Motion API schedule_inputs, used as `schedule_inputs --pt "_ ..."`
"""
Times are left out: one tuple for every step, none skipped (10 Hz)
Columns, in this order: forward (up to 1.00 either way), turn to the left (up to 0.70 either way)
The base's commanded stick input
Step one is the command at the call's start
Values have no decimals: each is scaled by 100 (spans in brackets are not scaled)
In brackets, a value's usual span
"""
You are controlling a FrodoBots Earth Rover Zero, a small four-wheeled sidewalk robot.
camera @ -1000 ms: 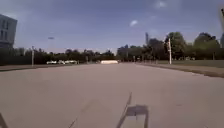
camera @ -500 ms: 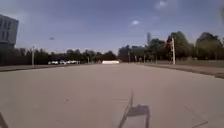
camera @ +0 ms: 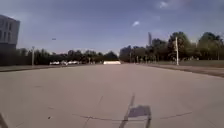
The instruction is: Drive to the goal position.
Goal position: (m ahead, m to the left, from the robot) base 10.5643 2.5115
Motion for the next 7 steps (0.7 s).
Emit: schedule_inputs --pt "100 1" --pt "100 1" --pt "100 1" --pt "100 1" --pt "100 1" --pt "100 1" --pt "100 1"
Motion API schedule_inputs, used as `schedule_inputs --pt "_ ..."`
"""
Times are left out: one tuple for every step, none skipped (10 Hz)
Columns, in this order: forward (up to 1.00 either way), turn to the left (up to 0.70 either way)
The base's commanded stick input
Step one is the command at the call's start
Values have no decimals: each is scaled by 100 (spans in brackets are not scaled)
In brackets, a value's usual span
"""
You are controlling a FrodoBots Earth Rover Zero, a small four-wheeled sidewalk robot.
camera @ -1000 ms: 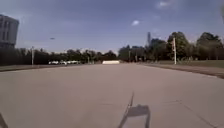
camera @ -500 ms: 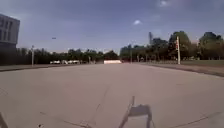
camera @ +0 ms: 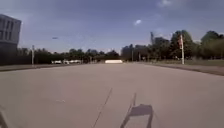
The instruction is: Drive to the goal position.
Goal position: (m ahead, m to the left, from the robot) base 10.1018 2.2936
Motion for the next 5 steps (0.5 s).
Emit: schedule_inputs --pt "100 1" --pt "100 1" --pt "100 1" --pt "100 1" --pt "100 1"
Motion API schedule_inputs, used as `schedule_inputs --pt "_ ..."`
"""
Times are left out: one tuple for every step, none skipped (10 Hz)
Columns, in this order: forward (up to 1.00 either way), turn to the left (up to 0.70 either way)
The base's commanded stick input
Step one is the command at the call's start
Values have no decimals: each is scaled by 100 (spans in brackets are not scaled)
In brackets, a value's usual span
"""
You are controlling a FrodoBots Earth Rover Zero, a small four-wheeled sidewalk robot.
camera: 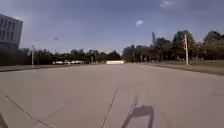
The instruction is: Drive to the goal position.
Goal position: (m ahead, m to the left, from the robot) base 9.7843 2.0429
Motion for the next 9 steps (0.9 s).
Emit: schedule_inputs --pt "100 1" --pt "100 1" --pt "100 1" --pt "100 1" --pt "100 1" --pt "100 1" --pt "100 1" --pt "100 1" --pt "100 1"
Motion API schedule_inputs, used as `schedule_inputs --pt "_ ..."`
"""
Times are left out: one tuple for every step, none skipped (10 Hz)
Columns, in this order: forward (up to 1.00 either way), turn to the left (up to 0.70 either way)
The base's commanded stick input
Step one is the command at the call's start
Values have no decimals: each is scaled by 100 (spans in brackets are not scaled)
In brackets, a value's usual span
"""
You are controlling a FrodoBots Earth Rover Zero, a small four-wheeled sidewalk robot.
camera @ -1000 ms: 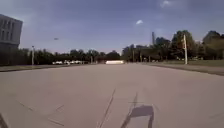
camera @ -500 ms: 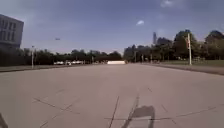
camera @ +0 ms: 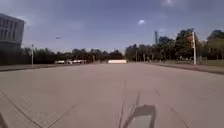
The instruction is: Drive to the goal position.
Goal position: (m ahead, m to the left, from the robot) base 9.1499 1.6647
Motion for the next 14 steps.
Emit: schedule_inputs --pt "100 1" --pt "100 1" --pt "100 1" --pt "100 1" --pt "100 1" --pt "100 1" --pt "100 1" --pt "100 1" --pt "100 1" --pt "100 1" --pt "100 1" --pt "100 1" --pt "100 1" --pt "100 1"
